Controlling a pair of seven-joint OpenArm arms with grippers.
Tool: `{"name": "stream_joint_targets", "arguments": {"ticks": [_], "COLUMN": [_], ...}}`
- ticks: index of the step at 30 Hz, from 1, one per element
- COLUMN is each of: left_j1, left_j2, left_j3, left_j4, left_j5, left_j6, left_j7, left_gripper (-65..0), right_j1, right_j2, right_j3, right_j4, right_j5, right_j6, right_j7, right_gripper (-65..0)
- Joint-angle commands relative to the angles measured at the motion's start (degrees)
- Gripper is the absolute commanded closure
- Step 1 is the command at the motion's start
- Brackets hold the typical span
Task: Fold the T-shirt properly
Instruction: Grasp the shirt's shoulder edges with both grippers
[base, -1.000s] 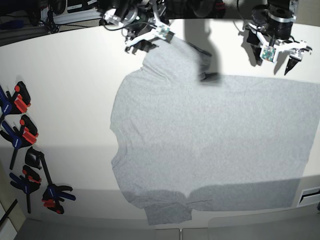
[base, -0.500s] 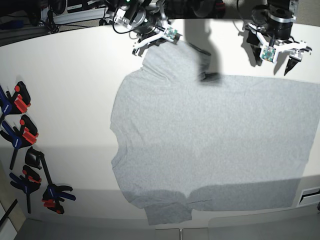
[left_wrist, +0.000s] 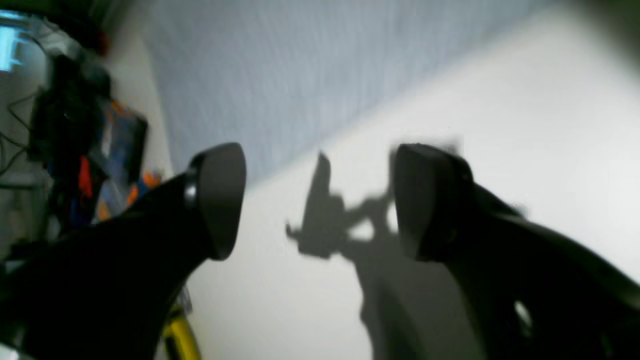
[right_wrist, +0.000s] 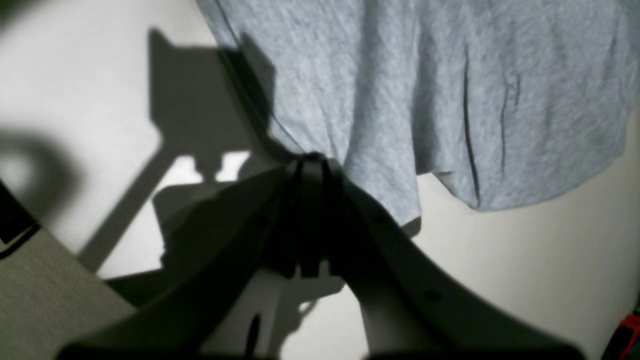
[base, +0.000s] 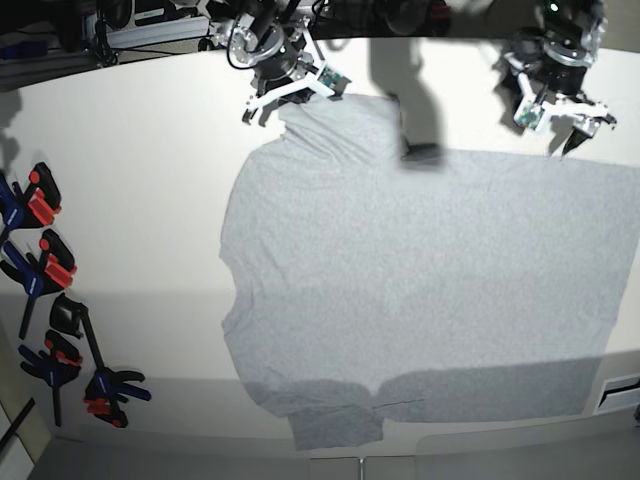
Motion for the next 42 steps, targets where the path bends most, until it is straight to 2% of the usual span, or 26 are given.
{"name": "stream_joint_targets", "arguments": {"ticks": [1, 5, 8, 11, 16, 19, 22, 25, 32, 34, 36, 37, 42], "left_j1": [-0.5, -1.7, -1.6, -1.6, -1.9, -2.9, -3.1, -3.5, -5.9, -6.6, -6.7, -6.7, -6.6], "left_j2": [-1.8, -7.0, -11.5, -15.6, -19.0, -19.7, -19.9, -19.9, -19.8, -19.6, -19.6, -19.6, -19.6], "left_j3": [-0.3, -0.3, -0.3, -0.3, -0.3, -0.3, -0.3, -0.3, -0.3, -0.3, -0.3, -0.3, -0.3], "left_j4": [-0.9, -7.0, -10.5, -14.8, -23.3, -26.3, -26.6, -26.6, -27.9, -29.0, -29.7, -29.8, -29.8], "left_j5": [0.1, 1.2, 5.5, 5.8, 5.9, 4.9, 1.9, 0.3, -0.7, -1.6, -3.2, -4.1, -5.2], "left_j6": [0.8, 0.9, 0.8, 0.8, 0.8, 0.7, -0.1, -1.6, -4.6, -4.5, -4.5, -4.6, -4.5], "left_j7": [-1.5, -2.0, -6.2, -9.5, -12.5, -12.8, -13.9, -17.2, -18.9, -19.3, -19.9, -19.9, -20.0], "left_gripper": [-42.1, -42.1, -42.1, -42.1, -42.1, -42.0, -36.2, -30.2, -27.6, -19.3, -4.0, 0.0, 0.0], "right_j1": [-0.1, -0.2, -0.2, -0.2, -0.9, -2.8, -4.9, -6.6, -7.3, -7.4, -7.4, -7.4, -7.4], "right_j2": [1.2, 3.1, 4.6, 6.2, 10.1, 12.4, 13.8, 13.9, 13.9, 13.9, 13.9, 13.9, 13.9], "right_j3": [0.2, 0.2, 0.2, 0.2, 0.2, 0.2, 0.2, 0.2, 0.2, 0.2, 0.2, 0.2, 0.2], "right_j4": [0.6, 0.7, 1.3, 2.4, 5.6, 8.1, 10.5, 12.2, 13.2, 13.2, 13.2, 13.2, 13.2], "right_j5": [-1.4, -2.8, -2.8, -2.8, -2.8, -2.8, -2.8, -2.9, -3.0, -3.0, -3.0, -3.0, -3.0], "right_j6": [-0.4, -0.6, -0.6, -1.2, -3.6, -4.5, -4.8, -4.9, -4.9, -4.9, -4.9, -4.9, -4.9], "right_j7": [-1.3, -2.7, -3.8, -5.8, -7.8, -7.9, -7.8, -7.9, -8.0, -8.1, -8.1, -8.1, -8.0], "right_gripper": [0.0, 0.0, 0.0, 0.0, 0.0, 0.0, 0.0, 0.0, 0.0, 0.0, 0.0, 0.0, 0.0]}}
